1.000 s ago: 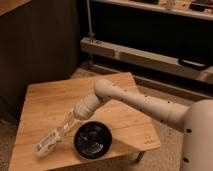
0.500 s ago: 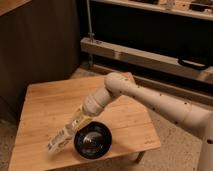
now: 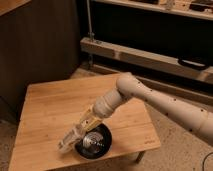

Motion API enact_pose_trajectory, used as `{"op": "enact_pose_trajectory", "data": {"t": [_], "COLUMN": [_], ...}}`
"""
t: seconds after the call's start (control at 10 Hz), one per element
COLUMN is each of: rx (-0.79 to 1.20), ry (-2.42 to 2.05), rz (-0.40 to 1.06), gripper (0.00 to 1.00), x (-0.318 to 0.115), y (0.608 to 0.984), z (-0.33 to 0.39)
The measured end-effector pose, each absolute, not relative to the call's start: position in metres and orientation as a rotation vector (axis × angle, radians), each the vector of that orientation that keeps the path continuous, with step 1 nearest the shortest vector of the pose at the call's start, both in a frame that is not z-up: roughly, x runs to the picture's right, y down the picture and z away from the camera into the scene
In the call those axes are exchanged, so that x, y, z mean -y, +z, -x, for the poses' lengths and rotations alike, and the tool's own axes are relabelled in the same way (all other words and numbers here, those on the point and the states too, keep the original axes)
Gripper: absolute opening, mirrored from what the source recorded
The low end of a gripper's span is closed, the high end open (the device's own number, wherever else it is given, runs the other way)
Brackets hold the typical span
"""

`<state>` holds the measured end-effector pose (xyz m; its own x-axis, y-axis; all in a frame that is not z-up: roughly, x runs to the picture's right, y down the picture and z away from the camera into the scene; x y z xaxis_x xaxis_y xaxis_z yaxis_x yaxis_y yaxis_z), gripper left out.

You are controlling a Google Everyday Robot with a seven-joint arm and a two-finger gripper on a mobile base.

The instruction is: Place the bottle in the ceramic bowl

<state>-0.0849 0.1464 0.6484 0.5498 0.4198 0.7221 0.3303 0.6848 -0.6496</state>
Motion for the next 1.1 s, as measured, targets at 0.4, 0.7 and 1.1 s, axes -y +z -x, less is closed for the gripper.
{"op": "enact_pose_trajectory", "data": {"t": [0.4,0.7,1.1], "rx": [1.005,0.969,0.916], "ry": [0.135,0.193,0.255], "rz": [0.822,0.808,0.792], "gripper": [0.00,0.00,0.00], "x": [-0.149,-0.153,-0.155], "y": [0.652,0.660,0.669], "z": [0.055,0.027,-0.001]}}
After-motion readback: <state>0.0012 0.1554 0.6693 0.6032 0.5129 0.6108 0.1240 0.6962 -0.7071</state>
